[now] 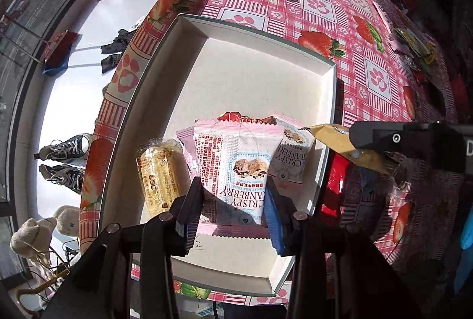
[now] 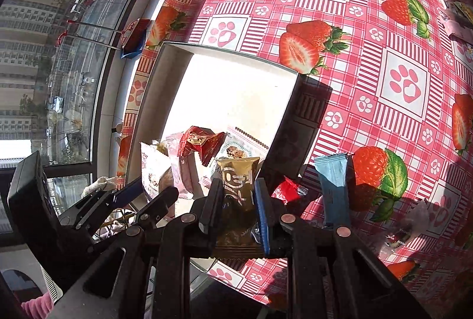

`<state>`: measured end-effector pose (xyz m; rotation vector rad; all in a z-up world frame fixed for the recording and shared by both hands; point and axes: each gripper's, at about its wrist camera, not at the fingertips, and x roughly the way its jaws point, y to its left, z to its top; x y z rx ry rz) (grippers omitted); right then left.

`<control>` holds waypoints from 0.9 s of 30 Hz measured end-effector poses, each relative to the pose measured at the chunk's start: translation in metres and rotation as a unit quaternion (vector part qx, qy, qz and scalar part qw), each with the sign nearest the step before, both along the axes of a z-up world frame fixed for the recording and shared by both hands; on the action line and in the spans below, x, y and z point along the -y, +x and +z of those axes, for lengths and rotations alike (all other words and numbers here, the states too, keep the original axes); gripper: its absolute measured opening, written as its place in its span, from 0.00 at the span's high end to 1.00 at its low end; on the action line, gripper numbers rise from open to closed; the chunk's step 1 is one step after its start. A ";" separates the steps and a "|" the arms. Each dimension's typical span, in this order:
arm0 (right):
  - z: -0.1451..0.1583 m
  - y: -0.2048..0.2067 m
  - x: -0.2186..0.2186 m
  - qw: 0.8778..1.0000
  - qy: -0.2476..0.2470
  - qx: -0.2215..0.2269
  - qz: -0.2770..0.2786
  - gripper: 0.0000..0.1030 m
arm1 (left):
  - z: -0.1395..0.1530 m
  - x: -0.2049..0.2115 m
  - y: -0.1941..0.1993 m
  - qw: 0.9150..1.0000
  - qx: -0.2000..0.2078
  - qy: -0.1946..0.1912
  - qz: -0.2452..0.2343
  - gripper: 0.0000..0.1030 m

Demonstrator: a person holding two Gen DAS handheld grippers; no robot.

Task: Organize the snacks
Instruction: 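Lower both held packets into the white tray and open both tools, then grasp the clear-wrapped snack with right tool while left tool grasps red packet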

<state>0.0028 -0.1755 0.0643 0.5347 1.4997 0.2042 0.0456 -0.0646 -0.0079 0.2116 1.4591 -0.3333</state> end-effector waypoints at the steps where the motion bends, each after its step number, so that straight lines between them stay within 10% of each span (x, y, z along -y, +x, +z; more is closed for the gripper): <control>1: -0.001 0.005 -0.007 1.000 0.000 -0.001 0.006 0.77 | -0.003 -0.005 0.000 1.000 -0.003 0.001 0.004 0.59; 14: -0.023 0.044 -0.061 0.999 -0.009 -0.020 0.030 0.77 | -0.025 -0.027 0.000 0.999 -0.028 0.027 0.006 0.56; 16: -0.027 0.045 -0.063 0.999 -0.008 -0.030 0.031 0.74 | -0.025 -0.029 -0.001 0.999 -0.030 0.030 0.008 0.44; 18: -0.030 0.044 -0.060 0.999 -0.013 -0.038 0.024 0.23 | -0.024 -0.032 -0.001 0.999 -0.025 0.031 0.009 0.34; 20: -0.031 0.041 -0.051 0.999 -0.035 -0.035 0.011 0.02 | -0.022 -0.031 -0.002 0.999 -0.024 0.032 0.005 0.32; 27: -0.056 0.003 0.015 0.987 -0.126 -0.095 -0.032 0.02 | -0.020 -0.015 -0.009 0.999 -0.026 0.033 -0.024 0.32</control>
